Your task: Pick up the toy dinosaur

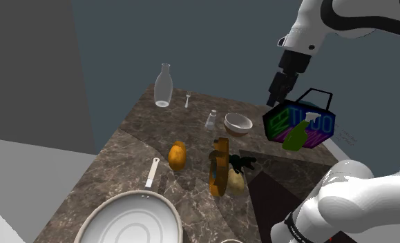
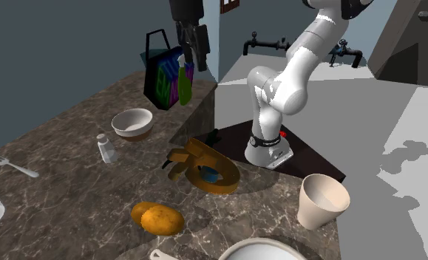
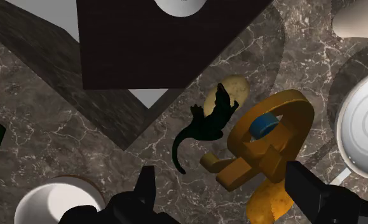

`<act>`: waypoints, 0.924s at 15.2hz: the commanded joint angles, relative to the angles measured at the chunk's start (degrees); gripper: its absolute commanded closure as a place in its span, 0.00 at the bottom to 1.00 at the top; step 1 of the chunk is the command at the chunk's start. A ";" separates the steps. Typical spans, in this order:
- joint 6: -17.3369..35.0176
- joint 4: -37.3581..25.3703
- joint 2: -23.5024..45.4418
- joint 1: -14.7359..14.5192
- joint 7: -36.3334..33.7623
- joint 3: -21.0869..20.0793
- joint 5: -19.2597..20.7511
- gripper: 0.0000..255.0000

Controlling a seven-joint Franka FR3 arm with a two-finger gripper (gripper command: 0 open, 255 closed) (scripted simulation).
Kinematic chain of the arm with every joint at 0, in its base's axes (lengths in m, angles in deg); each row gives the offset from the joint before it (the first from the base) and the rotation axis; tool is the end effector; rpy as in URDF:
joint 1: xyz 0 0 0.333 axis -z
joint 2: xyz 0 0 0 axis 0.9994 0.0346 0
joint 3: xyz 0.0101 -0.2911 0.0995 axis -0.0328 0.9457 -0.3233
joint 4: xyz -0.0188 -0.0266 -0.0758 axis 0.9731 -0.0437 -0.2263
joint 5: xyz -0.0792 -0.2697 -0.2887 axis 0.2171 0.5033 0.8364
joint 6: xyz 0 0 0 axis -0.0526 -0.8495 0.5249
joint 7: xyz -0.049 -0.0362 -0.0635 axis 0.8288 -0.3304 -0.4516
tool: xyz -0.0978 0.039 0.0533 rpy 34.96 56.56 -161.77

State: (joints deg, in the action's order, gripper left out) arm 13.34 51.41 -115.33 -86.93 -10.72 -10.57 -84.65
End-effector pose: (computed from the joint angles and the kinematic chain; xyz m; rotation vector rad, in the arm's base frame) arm 0.3112 -0.0240 0.5989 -3.0561 -0.0394 0.0933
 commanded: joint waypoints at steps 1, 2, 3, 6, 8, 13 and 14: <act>0.00 0.00 0.00 0.00 0.00 0.00 0.00 0.00; 1.10 1.34 0.71 0.15 -0.89 -0.37 -0.29 0.00; 2.21 2.64 1.47 0.28 -1.77 -0.73 -0.58 0.00; 5.63 6.30 4.09 0.62 -4.37 -1.77 -1.52 0.00; 8.01 8.53 6.12 0.80 -6.05 -2.43 -2.19 0.00; 14.27 13.33 12.27 1.05 -10.03 -3.94 -3.99 0.00; 15.58 14.15 13.69 1.07 -10.79 -4.21 -4.38 0.00</act>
State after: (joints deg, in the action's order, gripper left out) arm 27.90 64.97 -102.98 -85.92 -20.70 -14.54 -88.67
